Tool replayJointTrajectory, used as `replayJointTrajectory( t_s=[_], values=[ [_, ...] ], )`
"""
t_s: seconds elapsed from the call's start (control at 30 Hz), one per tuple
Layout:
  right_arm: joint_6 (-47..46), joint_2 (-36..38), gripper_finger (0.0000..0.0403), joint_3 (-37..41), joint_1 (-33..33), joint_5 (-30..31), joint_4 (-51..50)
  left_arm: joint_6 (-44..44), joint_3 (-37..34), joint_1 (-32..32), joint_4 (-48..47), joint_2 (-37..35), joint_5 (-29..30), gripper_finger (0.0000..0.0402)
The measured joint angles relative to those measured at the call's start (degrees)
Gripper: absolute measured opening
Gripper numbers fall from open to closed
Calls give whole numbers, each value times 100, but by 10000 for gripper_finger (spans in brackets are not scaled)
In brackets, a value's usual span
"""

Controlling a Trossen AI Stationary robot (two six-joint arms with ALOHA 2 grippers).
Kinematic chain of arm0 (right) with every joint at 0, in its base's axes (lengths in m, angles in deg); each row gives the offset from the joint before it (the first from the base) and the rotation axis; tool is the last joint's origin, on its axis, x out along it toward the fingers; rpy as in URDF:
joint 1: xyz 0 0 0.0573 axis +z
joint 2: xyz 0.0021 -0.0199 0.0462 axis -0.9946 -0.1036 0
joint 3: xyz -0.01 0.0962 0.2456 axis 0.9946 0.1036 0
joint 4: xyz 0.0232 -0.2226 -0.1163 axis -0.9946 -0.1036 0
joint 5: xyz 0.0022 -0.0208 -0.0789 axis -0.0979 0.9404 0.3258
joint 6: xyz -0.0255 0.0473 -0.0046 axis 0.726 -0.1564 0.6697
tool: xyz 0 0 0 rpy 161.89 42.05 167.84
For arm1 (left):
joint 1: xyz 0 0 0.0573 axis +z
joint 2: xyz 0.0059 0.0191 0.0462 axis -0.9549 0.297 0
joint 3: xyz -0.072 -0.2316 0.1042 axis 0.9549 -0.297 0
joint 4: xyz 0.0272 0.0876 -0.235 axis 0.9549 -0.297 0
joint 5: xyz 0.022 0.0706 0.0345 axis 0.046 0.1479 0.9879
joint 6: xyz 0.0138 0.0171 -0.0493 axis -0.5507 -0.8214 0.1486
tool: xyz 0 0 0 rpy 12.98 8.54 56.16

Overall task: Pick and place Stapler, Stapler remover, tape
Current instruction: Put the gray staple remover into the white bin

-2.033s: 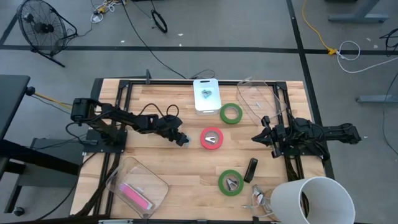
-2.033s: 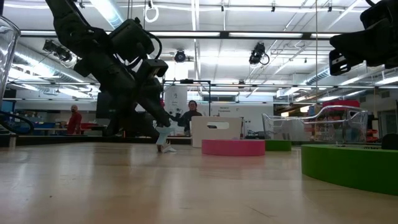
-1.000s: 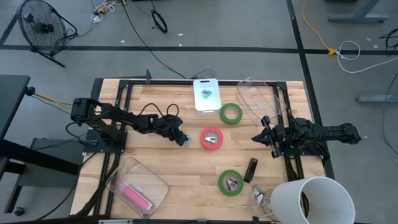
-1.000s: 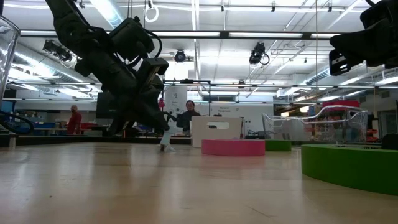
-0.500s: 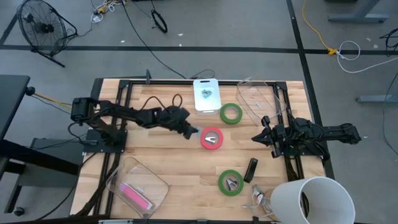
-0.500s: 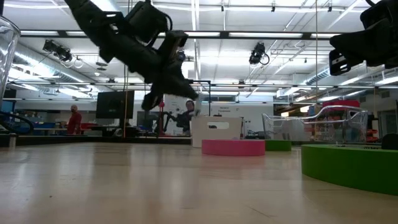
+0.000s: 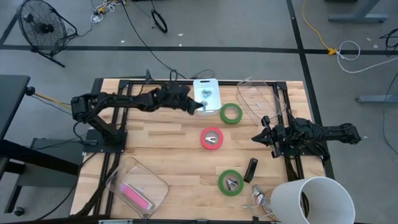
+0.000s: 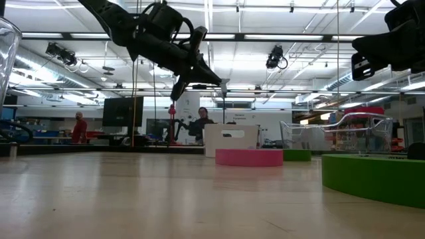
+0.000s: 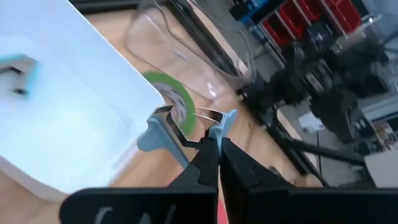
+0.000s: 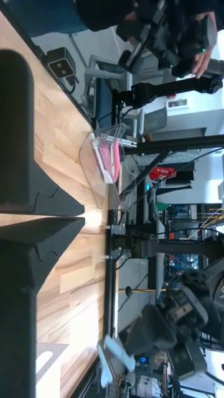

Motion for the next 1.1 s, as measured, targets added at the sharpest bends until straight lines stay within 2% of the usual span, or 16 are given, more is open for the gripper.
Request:
replayJointTrajectory(
  t_s=[0.33, 0.53, 1.1],
  values=[
    [0, 2, 20, 0, 0, -2, 0, -38, 2, 402, 10, 17, -99, 1],
    [0, 2, 20, 0, 0, 0, 0, -64, 38, 463, 13, 309, -164, 1],
    [-1, 0, 20, 0, 0, 1, 0, -251, 1613, 687, -481, 1601, -715, 1]
  ],
)
